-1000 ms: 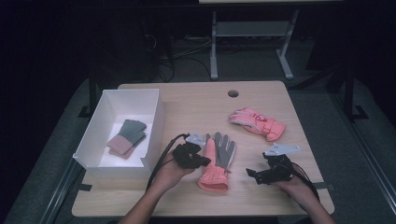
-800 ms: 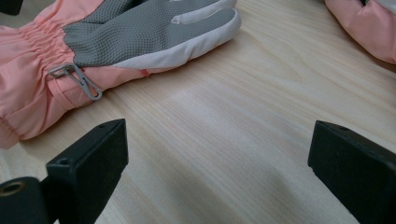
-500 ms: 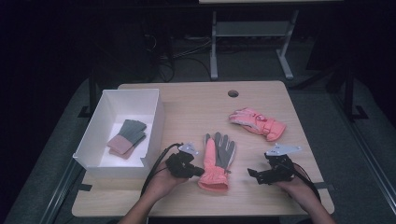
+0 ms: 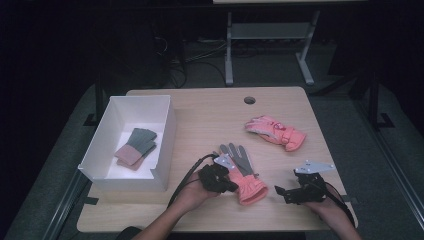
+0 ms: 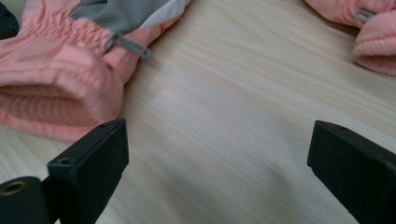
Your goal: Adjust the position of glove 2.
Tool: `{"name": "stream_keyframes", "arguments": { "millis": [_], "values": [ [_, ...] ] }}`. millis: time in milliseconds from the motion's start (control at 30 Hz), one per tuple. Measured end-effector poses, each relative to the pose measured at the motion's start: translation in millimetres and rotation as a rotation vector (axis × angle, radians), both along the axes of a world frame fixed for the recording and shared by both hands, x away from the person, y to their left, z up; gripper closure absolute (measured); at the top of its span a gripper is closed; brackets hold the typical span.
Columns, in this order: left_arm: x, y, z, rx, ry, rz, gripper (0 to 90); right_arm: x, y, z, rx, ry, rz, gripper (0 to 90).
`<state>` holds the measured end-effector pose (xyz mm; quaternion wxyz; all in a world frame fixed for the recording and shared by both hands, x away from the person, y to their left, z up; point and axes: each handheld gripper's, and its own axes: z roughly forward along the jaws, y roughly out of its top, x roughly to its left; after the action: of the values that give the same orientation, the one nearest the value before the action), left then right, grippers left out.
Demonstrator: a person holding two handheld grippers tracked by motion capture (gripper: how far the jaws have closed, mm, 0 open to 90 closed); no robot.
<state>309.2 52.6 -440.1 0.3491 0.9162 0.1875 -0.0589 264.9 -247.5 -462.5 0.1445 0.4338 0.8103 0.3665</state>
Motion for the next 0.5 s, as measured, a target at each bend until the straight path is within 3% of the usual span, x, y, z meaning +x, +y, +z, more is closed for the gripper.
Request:
{"name": "stream_keyframes", "arguments": {
  "millis": [267,400,500],
  "values": [
    [3.4,-15.3,-2.0,-0.013,-0.023,0.009,89.8,-6.5,-5.4,-1.0,-0.008,0.003,-0.005,4.9],
    [3.6,-11.6,-1.4,-0.016,-0.028,0.013,88.8,-7.0,-5.7,-1.7,-0.008,0.01,0.005,5.0],
    [1.6,-3.0,-0.2,-0.024,-0.029,0.037,80.4,-5.7,-5.9,-2.4,-0.022,0.008,0.015,5.0]
  ]
}}
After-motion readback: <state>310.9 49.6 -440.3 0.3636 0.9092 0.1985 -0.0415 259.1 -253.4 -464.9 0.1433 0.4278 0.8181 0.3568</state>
